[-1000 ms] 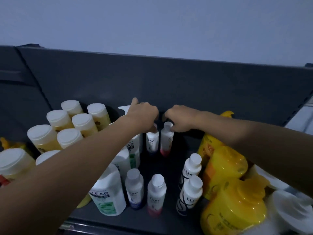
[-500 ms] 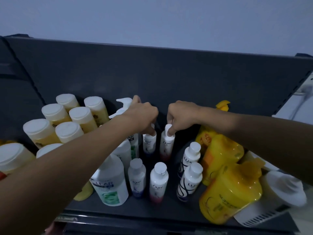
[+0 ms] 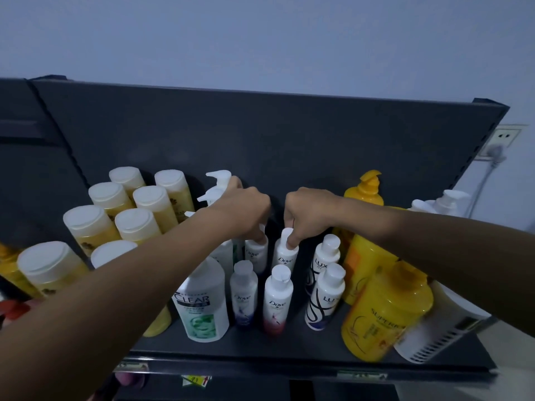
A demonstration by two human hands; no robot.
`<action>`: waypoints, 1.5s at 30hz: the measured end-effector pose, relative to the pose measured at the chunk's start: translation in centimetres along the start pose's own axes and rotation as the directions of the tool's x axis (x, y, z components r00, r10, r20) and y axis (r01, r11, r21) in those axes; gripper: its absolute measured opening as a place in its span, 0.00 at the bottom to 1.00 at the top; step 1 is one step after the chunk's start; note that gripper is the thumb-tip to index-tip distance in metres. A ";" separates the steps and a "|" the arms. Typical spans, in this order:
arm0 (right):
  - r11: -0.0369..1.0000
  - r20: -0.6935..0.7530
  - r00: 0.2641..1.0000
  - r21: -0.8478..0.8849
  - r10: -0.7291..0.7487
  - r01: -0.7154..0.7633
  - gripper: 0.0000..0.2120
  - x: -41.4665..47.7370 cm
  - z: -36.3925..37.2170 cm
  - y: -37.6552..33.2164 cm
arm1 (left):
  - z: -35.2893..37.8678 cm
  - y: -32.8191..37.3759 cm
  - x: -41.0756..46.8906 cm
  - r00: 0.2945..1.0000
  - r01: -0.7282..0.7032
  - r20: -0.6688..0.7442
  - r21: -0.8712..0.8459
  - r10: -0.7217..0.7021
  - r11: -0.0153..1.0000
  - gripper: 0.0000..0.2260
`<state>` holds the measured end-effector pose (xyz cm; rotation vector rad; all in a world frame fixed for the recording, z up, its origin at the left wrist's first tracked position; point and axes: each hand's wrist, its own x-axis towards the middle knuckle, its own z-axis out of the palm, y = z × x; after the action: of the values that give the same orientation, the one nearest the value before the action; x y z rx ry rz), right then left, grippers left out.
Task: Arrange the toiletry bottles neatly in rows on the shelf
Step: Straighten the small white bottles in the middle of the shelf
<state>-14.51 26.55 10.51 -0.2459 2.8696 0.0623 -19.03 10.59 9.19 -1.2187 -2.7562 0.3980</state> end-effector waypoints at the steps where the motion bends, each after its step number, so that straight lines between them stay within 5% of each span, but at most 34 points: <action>1: 1.000 0.001 1.000 0.002 0.008 -0.008 0.15 -0.1 0.0 0.1 | 0.1 0.0 0.1 1.000 0.003 -0.001 -0.008 -0.003 1.000 0.14; 36: 0.999 -0.037 0.999 -0.047 -0.011 0.009 0.15 -0.7 0.1 -0.2 | 0.1 0.1 -0.3 1.000 0.025 0.009 -0.065 -0.025 0.998 0.18; 45: 0.998 -0.055 0.998 -0.064 0.023 -0.027 0.23 -2.0 -0.3 -0.4 | 0.1 0.0 -1.4 0.998 0.060 0.016 -0.068 -0.059 0.996 0.23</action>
<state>-12.62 26.50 11.28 -0.2279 2.9284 0.1557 -18.14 9.55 9.10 -1.1497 -2.8321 0.3106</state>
